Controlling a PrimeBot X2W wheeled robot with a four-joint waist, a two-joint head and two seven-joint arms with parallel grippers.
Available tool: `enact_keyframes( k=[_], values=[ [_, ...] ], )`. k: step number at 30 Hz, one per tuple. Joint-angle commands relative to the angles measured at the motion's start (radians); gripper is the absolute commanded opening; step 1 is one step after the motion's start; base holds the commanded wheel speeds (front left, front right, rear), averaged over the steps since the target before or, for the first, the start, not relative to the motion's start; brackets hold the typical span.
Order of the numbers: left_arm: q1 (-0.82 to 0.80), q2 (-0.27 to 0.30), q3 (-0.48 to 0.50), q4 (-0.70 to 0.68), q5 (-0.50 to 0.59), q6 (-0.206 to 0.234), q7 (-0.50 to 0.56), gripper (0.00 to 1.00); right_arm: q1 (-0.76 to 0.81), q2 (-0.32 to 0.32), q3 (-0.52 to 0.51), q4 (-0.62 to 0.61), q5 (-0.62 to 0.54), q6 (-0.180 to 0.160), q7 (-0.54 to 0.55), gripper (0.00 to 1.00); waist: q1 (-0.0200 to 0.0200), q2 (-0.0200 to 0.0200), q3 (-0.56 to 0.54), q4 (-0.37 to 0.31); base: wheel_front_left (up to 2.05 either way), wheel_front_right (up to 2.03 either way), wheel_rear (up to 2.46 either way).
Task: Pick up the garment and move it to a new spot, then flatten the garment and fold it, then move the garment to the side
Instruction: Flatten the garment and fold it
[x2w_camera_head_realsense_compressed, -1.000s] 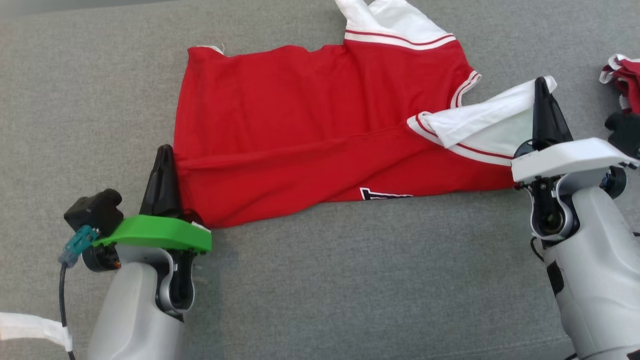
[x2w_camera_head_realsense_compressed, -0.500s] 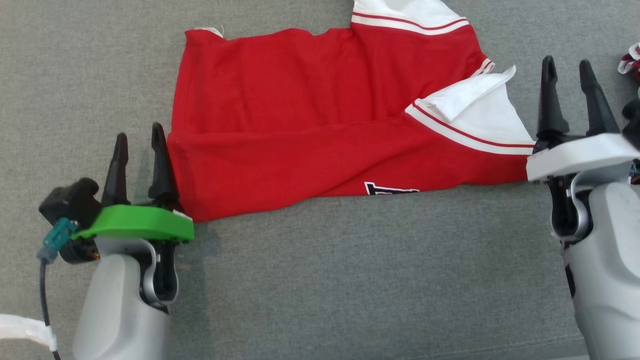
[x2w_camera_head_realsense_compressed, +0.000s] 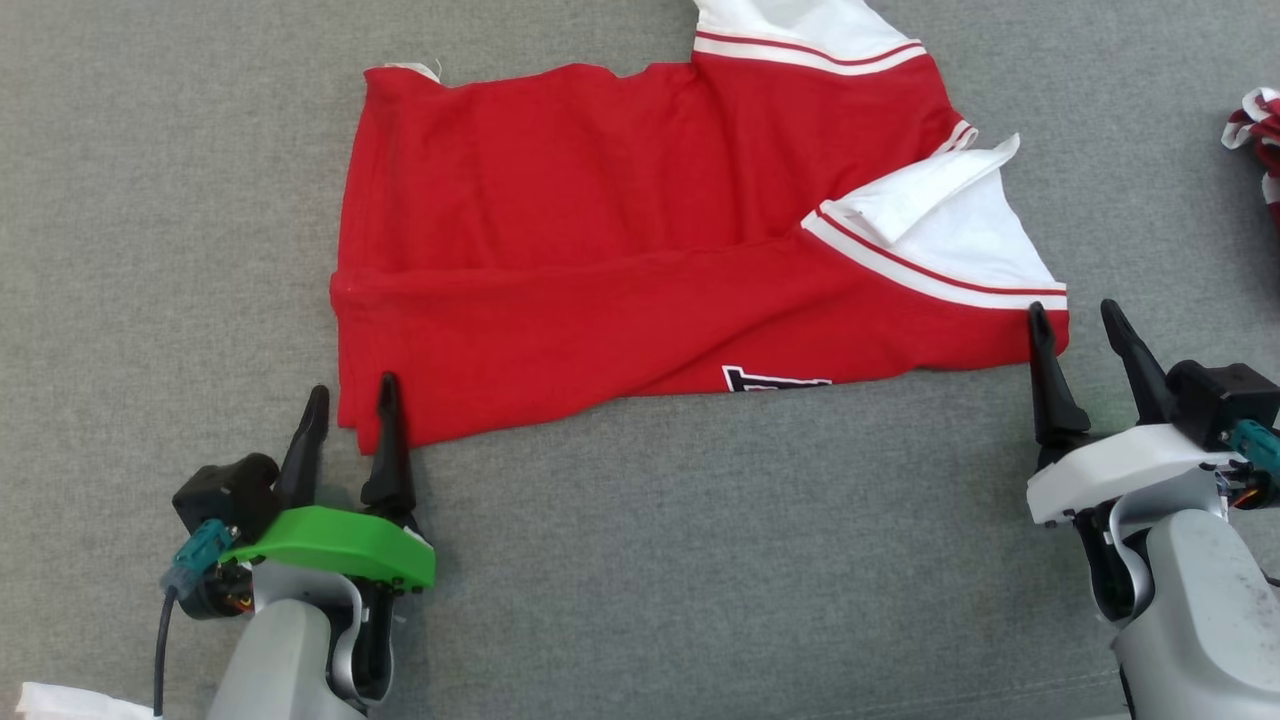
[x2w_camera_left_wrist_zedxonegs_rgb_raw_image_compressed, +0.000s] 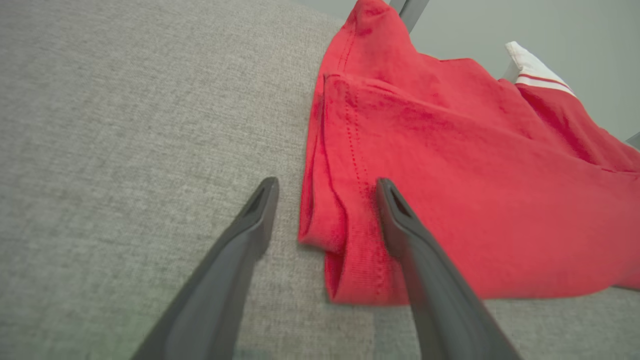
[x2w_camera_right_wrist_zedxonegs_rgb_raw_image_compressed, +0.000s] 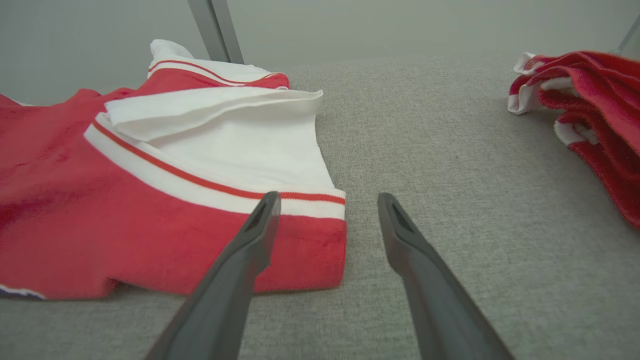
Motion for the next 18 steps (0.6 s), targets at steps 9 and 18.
enact_keyframes(
  k=[9,18],
  values=[
    [-0.032,0.008,-0.061,0.165,-0.007,0.002,0.014,1.00,-0.047,0.025,0.009,0.160,-0.026,-0.001,0.001,1.00,0.0000,-0.0001,0.018,0.002,0.00,0.00,0.00],
    [-0.058,0.022,-0.199,0.286,-0.137,-0.003,0.025,0.00,-0.069,0.003,0.095,0.195,0.077,-0.001,0.004,0.00,0.0000,-0.0001,0.007,0.016,0.00,0.00,0.00]
  ],
)
